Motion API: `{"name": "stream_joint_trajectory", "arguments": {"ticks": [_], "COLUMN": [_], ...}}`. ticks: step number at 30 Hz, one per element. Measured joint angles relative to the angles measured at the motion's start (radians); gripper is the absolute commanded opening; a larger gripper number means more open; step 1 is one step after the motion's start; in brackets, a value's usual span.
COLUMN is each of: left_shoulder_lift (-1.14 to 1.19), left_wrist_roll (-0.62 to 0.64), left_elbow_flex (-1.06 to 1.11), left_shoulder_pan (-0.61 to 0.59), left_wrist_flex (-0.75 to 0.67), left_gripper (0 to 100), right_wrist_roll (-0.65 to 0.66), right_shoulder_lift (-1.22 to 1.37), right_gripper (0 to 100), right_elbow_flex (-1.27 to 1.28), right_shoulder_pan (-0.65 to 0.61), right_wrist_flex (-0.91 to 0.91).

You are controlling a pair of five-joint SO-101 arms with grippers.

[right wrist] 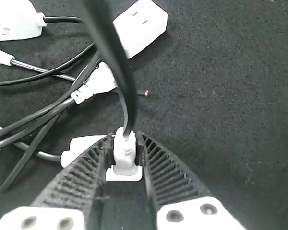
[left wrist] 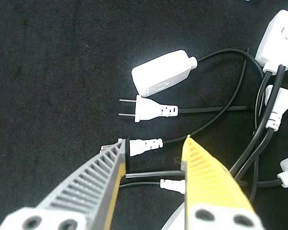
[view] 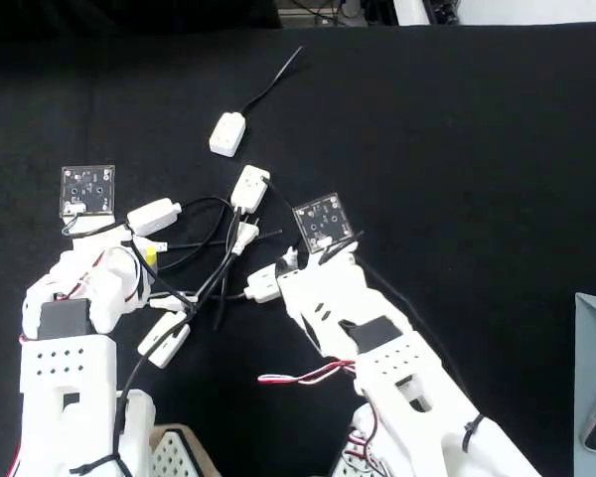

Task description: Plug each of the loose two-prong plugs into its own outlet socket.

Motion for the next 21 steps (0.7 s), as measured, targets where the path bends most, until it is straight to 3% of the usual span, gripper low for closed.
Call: {"name": "stream_joint_trajectory", "arguments": {"ticks": [12,21], "left_shoulder_lift": [0.000,0.000], "left_wrist_roll": [0.000,0.000], "left_elbow_flex": [0.000,0.000], "left_shoulder_pan": [0.000,0.000], "left_wrist_flex": [0.000,0.000], "left_gripper": [19,19], "right_wrist_roll": [-0.002,0.068], "right_shoulder_lift": [0.184,0.190], "right_gripper": [1.1,1.1], "right_elbow_flex": [-0.006,-0.086], "right_shoulder_pan": [-0.005,-0.005], "right_wrist_flex": [-0.112,0.046]}}
